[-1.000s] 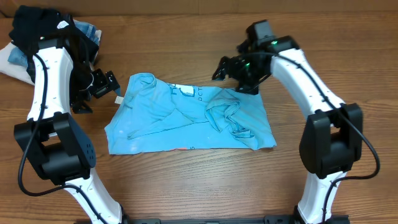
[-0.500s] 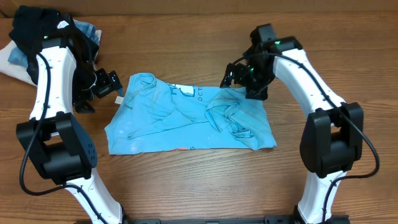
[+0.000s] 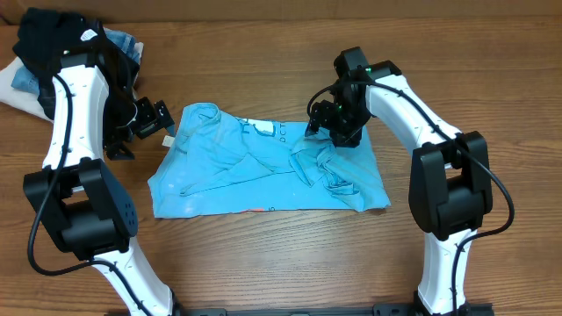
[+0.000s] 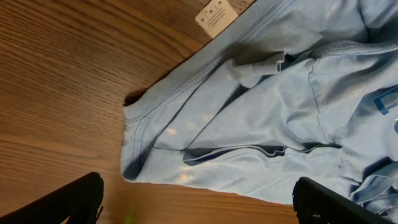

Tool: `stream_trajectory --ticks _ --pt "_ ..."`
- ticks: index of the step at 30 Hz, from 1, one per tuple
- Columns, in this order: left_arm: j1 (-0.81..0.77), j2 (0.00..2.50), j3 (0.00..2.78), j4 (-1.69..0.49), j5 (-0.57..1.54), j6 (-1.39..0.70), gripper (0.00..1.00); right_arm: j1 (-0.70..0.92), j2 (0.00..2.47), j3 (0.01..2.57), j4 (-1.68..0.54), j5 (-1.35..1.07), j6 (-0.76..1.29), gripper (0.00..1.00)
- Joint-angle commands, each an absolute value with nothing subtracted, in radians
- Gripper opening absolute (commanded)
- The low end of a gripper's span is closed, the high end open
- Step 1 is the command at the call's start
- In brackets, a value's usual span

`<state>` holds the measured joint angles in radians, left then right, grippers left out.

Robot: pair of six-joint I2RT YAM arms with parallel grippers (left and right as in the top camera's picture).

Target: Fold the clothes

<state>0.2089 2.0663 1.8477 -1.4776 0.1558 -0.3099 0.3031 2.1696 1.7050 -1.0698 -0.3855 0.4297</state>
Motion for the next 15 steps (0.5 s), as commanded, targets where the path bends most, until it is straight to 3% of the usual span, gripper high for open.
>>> stream_trajectory --ticks 1,7,8,15 --pt "0.199 2.055 1.852 -1.48 0.15 -0.291 1.0 0.314 2.173 1.7 -1.049 -0.382 0.469 0.51" --pt "0.199 2.055 1.852 -1.479 0.149 -0.291 1.0 0.314 2.174 1.7 -1.022 -0.382 0.484 0.17" --pt "0.199 2.055 1.852 -1.477 0.149 -0.291 1.0 0.314 2.173 1.7 -1.002 -0.382 0.498 0.05" --pt "0.199 2.055 1.852 -1.477 0.149 -0.291 1.0 0.314 2.174 1.7 -0.836 -0.382 0.582 0.04"
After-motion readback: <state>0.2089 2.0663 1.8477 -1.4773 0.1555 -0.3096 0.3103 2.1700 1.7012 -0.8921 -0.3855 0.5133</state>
